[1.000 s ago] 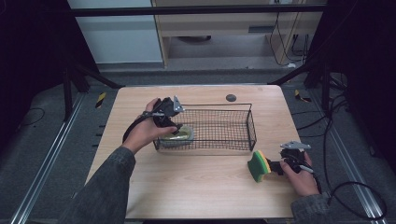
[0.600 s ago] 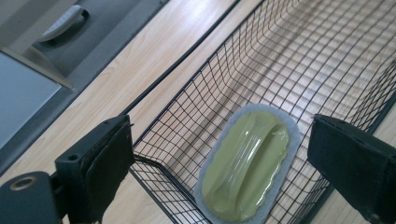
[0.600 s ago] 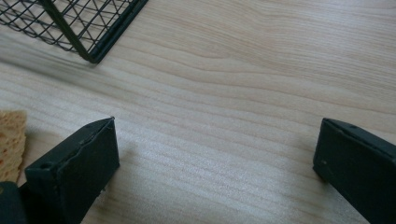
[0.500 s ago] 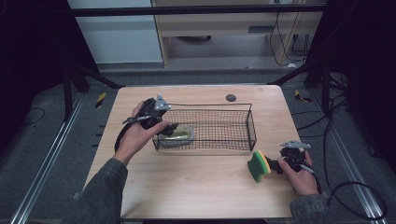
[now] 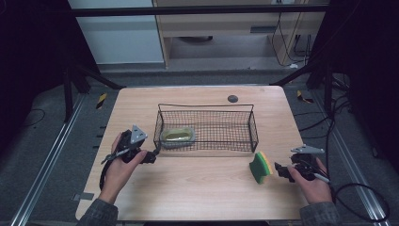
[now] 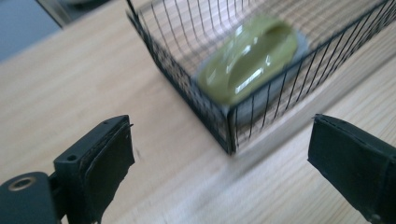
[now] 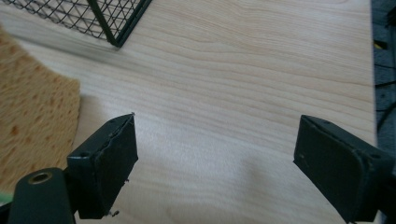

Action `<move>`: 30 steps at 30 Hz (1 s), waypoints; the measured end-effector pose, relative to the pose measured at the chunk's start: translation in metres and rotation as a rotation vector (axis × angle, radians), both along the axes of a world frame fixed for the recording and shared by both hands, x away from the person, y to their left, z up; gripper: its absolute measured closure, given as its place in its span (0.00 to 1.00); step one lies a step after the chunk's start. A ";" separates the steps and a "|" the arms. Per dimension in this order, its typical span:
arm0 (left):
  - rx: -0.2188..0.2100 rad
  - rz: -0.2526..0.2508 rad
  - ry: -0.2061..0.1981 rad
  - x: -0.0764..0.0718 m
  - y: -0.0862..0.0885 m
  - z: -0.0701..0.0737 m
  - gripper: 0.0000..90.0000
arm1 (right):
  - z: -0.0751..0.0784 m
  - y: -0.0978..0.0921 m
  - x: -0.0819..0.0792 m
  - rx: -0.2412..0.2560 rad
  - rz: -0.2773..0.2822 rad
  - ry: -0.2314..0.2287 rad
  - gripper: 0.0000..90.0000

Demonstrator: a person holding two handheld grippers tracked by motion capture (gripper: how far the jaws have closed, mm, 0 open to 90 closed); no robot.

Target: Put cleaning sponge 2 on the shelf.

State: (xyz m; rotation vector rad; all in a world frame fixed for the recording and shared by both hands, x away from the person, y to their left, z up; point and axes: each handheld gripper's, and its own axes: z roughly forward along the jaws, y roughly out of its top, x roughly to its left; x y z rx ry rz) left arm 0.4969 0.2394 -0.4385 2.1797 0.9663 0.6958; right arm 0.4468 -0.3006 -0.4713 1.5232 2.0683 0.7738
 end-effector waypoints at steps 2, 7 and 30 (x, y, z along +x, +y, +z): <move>0.005 0.018 0.024 -0.002 0.004 -0.014 0.06 | 0.009 -0.002 -0.006 0.003 -0.003 0.023 0.15; 0.025 0.042 0.099 -0.001 0.014 -0.036 0.06 | 0.022 -0.003 -0.019 0.004 0.013 0.017 0.18; -0.086 0.096 0.188 0.007 0.024 -0.066 0.00 | 0.101 0.017 -0.027 0.071 0.114 0.033 0.26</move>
